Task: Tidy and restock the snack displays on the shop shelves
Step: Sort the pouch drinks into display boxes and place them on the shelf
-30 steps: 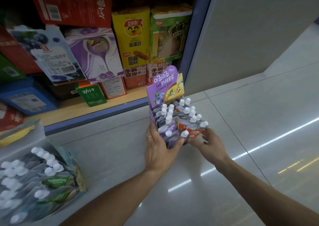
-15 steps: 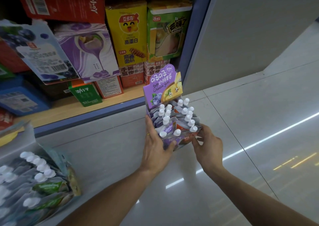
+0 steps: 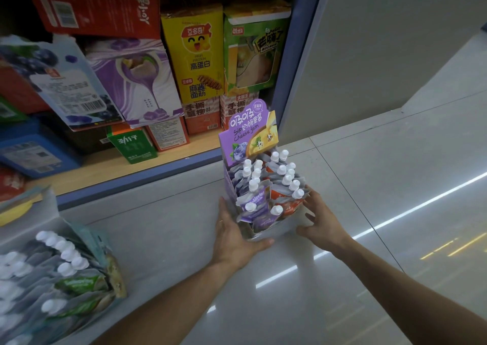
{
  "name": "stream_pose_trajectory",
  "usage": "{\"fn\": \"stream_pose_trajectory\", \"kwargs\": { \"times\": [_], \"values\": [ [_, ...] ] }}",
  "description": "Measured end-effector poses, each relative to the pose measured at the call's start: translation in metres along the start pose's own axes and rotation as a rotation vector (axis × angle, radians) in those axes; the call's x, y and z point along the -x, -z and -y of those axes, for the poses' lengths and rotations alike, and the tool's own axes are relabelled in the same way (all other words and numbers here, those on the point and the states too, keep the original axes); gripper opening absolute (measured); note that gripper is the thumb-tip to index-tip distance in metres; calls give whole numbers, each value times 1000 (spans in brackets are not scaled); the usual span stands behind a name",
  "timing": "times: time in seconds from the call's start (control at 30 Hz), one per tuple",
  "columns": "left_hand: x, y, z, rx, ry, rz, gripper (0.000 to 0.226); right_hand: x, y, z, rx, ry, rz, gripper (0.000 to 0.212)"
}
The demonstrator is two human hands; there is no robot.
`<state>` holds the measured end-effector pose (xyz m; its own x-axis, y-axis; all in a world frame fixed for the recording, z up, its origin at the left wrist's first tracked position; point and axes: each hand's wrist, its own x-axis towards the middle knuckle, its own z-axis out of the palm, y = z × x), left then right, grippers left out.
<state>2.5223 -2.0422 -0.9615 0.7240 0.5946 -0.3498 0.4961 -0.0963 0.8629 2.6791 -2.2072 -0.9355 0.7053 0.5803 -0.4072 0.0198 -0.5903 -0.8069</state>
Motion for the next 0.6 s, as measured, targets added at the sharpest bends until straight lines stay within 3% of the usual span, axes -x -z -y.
{"fn": "stream_pose_trajectory", "kwargs": {
  "times": [0.13, 0.33, 0.43, 0.6],
  "values": [
    [-8, -12, -10, -29, -15, -37, 143, -28, -7, -2, -44, -7, 38, 99],
    [-4, -4, -19, 61, -9, -75, 106, -23, -13, 11, 171, 40, -58, 48],
    [11, 14, -21, 35, 20, -48, 91, -6, -12, 18, 187, 92, -25, 45],
    [39, 61, -51, 15, 33, 17, 93, 27, -8, 53, 129, 168, -24, 45]
  ]
}}
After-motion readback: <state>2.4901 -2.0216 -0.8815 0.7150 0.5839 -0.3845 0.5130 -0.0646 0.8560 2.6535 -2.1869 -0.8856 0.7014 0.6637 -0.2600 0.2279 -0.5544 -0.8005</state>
